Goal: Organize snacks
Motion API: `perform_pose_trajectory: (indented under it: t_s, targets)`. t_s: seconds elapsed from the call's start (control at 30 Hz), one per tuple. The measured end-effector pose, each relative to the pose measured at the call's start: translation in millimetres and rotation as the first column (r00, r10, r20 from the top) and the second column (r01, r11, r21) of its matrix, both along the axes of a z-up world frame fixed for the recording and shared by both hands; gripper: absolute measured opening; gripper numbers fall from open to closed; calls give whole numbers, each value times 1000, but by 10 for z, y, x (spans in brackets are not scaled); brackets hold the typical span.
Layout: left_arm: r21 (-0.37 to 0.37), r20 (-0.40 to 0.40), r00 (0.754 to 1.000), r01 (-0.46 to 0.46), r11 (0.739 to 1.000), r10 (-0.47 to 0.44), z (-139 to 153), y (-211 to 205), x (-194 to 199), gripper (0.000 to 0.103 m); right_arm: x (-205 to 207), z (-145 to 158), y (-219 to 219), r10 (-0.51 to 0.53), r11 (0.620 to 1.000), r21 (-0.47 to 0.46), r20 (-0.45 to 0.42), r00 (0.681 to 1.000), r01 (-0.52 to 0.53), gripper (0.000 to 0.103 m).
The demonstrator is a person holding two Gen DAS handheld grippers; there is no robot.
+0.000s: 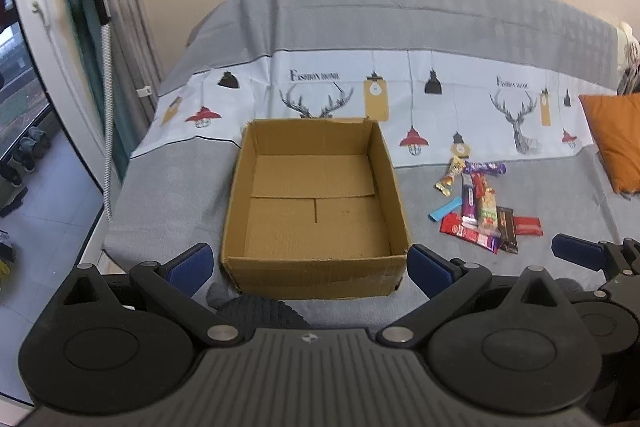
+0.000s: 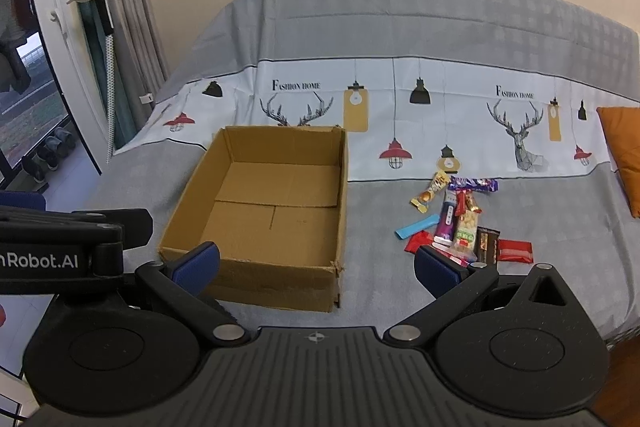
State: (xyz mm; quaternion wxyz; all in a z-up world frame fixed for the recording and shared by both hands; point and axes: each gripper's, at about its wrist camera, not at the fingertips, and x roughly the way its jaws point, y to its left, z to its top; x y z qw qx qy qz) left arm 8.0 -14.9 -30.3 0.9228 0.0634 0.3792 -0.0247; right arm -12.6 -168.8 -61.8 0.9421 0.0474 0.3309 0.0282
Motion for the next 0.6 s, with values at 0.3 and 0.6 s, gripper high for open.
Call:
perform_pose_trajectory:
  t_s: [0.3, 0.6]
  targets:
    - [-27, -74, 997, 29, 999, -31, -675, -596, 568, 103, 239, -586, -679, -112, 991, 62, -59, 992, 116, 103]
    - [-122, -28, 968, 246, 962, -251, -1606, -1549, 1253, 103, 392, -1415, -1864, -215, 973, 95, 22, 976, 212, 103]
